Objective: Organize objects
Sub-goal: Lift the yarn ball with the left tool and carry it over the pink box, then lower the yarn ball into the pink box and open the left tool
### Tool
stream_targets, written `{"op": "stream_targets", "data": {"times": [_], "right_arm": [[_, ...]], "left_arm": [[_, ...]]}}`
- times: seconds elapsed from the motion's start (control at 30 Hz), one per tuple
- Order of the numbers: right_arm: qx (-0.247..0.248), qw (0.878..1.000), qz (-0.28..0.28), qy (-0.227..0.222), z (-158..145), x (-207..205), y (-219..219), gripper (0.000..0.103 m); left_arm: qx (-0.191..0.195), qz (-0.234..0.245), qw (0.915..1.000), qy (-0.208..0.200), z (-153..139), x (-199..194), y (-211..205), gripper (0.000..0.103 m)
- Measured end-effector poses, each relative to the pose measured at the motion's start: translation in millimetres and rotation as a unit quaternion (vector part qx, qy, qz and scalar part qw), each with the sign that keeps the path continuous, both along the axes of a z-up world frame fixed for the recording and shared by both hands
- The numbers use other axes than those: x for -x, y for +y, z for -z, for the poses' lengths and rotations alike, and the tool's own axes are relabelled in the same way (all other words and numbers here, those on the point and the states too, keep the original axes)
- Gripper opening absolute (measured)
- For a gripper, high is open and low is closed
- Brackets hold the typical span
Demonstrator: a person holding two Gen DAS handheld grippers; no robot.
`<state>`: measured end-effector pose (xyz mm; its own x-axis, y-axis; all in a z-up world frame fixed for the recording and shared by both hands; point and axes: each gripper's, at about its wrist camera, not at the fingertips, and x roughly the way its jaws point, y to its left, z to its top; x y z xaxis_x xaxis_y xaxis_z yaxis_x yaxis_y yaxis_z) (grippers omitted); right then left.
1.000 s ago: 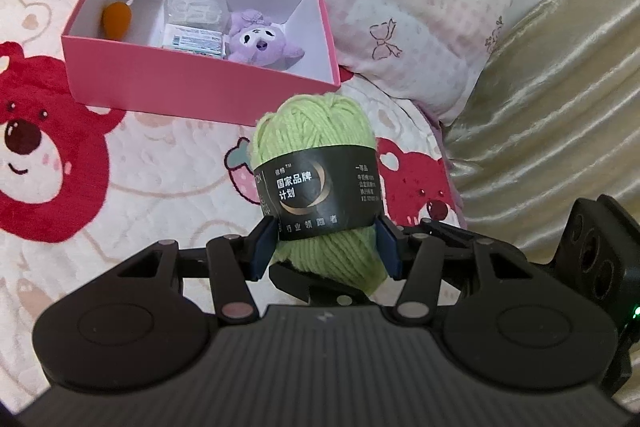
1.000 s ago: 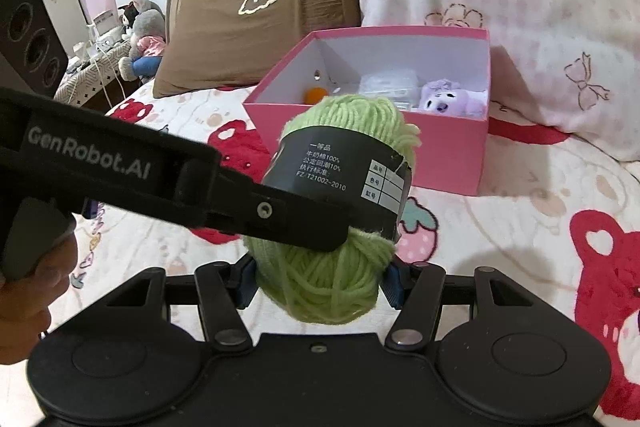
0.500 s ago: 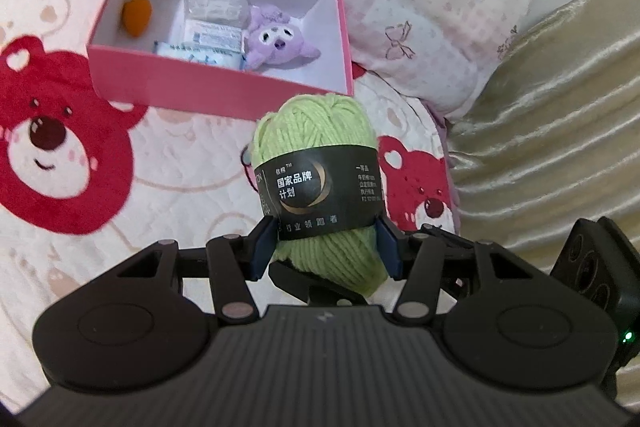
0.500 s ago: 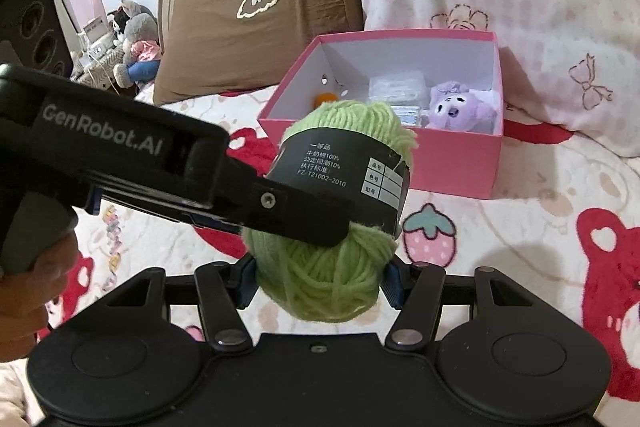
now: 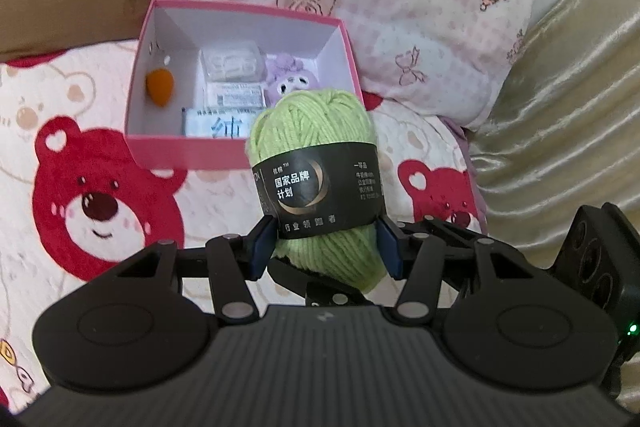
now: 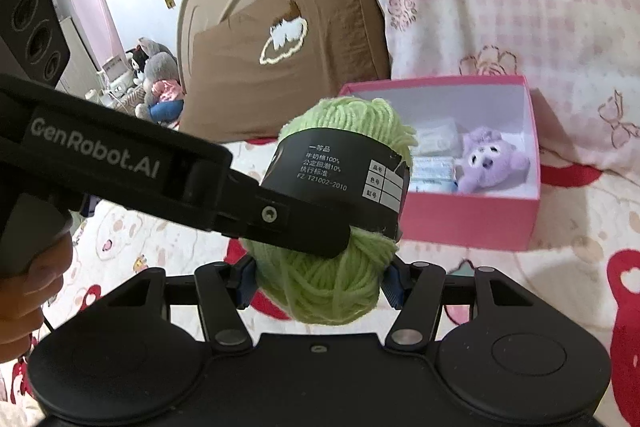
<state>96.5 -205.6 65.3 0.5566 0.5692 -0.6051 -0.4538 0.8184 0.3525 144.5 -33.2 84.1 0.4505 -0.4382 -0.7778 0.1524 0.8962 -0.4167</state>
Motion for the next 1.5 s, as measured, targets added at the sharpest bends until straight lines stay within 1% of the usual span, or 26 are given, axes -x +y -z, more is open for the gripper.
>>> {"op": "stream_targets", "data": {"times": [0.13, 0.3, 0.37, 0.4, 0.43, 0.57, 0.67, 0.73, 0.9, 1.0, 1.07, 1.17, 1.2, 1.33, 1.5], "right_arm": [[-0.006, 1.0, 0.002, -0.007, -6.5, -11.3, 5.7, 0.064], [-0.011, 1.0, 0.006, -0.011, -12.5, -28.4, 14.3, 0.064], [-0.014, 1.0, 0.008, -0.012, -15.4, -35.9, 16.7, 0.064], [-0.011, 1.0, 0.009, -0.015, -17.4, -39.5, 18.6, 0.064], [-0.003, 0.999, 0.021, -0.029, -19.1, -42.5, 20.1, 0.064], [0.015, 0.999, 0.021, -0.035, -22.2, -57.0, 25.5, 0.064], [0.02, 0.999, 0.018, -0.034, -21.1, -70.0, 26.6, 0.064], [0.025, 0.999, 0.013, -0.035, -18.8, -79.3, 28.6, 0.064], [0.042, 0.999, 0.015, -0.031, -13.0, -96.0, 27.8, 0.064], [0.044, 0.999, 0.01, -0.026, -6.3, -110.0, 29.1, 0.064], [0.046, 0.999, 0.007, -0.023, 0.3, -118.8, 32.8, 0.064], [0.058, 0.998, 0.005, -0.033, 13.8, -129.1, 41.0, 0.064], [0.06, 0.998, 0.006, -0.034, 18.9, -133.4, 43.3, 0.064], [0.045, 0.999, 0.004, -0.012, 40.4, -154.5, 51.3, 0.064], [0.033, 0.999, 0.002, 0.011, 62.6, -171.3, 59.1, 0.064]], "left_arm": [[0.0, -0.003, 0.9999, -0.016, -6.3, -8.7, 6.6, 0.052], [0.015, -0.012, 0.9997, -0.013, -10.8, -29.1, 17.1, 0.053], [0.017, -0.011, 0.9996, -0.021, -13.5, -35.4, 18.8, 0.053], [0.018, -0.01, 0.9995, -0.024, -13.9, -38.7, 19.3, 0.053], [0.02, -0.011, 0.9994, -0.025, -14.1, -42.5, 20.8, 0.053], [0.03, -0.016, 0.9991, -0.025, -10.6, -59.1, 25.3, 0.053], [0.03, -0.02, 0.999, -0.027, -6.1, -69.8, 27.5, 0.053], [0.022, -0.009, 0.9993, -0.03, -3.0, -79.2, 27.3, 0.053], [0.044, -0.014, 0.9988, -0.019, 9.7, -96.3, 29.3, 0.053], [0.038, -0.02, 0.9989, -0.019, 19.9, -106.4, 31.4, 0.053], [0.043, -0.03, 0.9986, -0.011, 28.5, -115.2, 36.0, 0.053], [0.042, -0.038, 0.9984, -0.004, 43.3, -129.1, 40.2, 0.053], [0.034, -0.038, 0.9987, -0.003, 48.2, -133.3, 40.9, 0.053], [0.019, -0.041, 0.999, 0.002, 66.4, -147.3, 46.0, 0.053], [0.004, -0.035, 0.9992, 0.021, 82.1, -161.3, 49.1, 0.053]]}}
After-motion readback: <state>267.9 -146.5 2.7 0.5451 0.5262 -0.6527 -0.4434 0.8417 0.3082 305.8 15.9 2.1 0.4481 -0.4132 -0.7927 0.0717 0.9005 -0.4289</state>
